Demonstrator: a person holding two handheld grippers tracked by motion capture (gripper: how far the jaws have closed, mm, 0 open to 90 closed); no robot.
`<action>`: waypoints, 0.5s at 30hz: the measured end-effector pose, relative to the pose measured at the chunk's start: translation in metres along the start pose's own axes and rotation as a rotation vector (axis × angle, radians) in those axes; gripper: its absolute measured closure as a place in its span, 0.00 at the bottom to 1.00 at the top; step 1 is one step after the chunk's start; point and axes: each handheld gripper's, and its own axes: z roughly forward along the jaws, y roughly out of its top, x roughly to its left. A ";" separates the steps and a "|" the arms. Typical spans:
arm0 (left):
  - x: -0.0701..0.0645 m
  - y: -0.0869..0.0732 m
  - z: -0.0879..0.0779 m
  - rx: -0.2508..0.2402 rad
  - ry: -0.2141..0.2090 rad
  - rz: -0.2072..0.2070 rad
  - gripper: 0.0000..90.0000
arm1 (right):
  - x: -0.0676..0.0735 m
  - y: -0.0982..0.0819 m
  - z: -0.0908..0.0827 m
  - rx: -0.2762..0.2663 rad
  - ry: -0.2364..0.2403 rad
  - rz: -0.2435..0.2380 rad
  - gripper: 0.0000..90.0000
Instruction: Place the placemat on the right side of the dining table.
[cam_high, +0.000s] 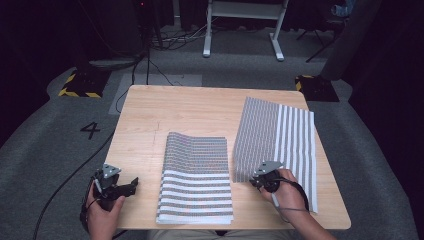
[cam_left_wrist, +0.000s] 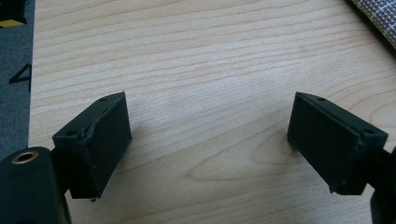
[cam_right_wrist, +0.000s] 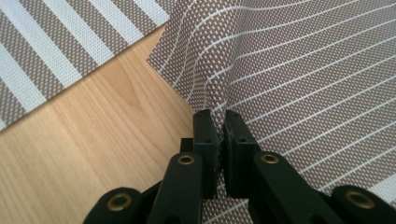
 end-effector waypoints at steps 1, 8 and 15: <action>0.000 0.000 0.000 0.000 -0.001 0.000 0.15 | -0.002 -0.003 -0.005 0.009 0.015 -0.012 0.96; 0.000 0.000 0.000 0.000 0.001 0.000 0.15 | -0.004 -0.022 -0.023 0.046 0.050 -0.035 0.95; 0.000 0.000 0.000 0.000 0.001 0.000 0.15 | -0.012 -0.036 -0.031 0.066 0.080 -0.012 0.95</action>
